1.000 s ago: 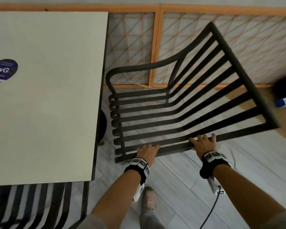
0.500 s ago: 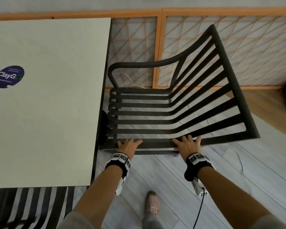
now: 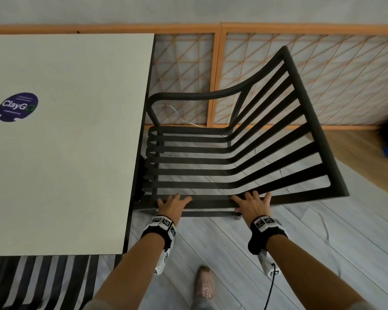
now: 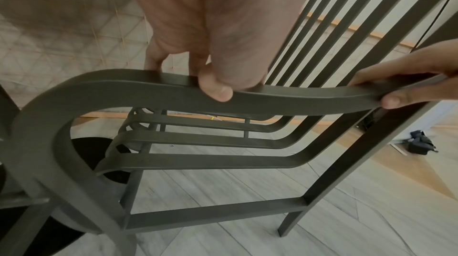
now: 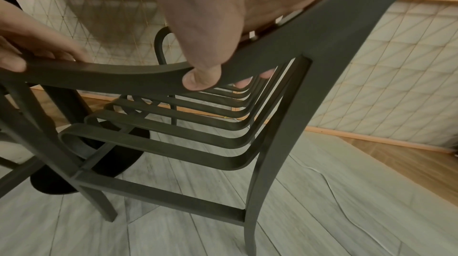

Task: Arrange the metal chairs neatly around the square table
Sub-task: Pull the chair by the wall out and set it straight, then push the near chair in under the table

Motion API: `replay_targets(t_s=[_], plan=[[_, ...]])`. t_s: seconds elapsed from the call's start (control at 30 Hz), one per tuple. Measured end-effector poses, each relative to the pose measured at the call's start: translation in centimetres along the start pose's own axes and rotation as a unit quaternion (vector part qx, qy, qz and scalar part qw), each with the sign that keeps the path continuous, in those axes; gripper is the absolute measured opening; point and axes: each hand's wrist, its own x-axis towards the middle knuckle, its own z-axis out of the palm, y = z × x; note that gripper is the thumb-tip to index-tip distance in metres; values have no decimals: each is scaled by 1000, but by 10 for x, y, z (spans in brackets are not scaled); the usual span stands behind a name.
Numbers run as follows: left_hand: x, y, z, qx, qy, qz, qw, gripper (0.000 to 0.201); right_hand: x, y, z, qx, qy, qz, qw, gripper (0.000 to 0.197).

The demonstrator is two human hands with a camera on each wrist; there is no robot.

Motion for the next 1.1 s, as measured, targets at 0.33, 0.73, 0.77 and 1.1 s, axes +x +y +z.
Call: replay_targets(t_s=[0.33,0.73,0.77,1.1], plan=[[-64,-2,13,-84,46,15,995,74,-21,-25,4,-2,58,-35,998,65],[-338,-108,-19,-15,-17,78,997,61,-165,-222,-14,97,50,-152,982,63],[-362,-124,-24,-12,-24,69,997,58,-181,-243,-13,100,45,-164,980,66],[-533,-300,-34,-9,-171,-139,975,102,-306,-422,-24,98,-7,-362,927,87]])
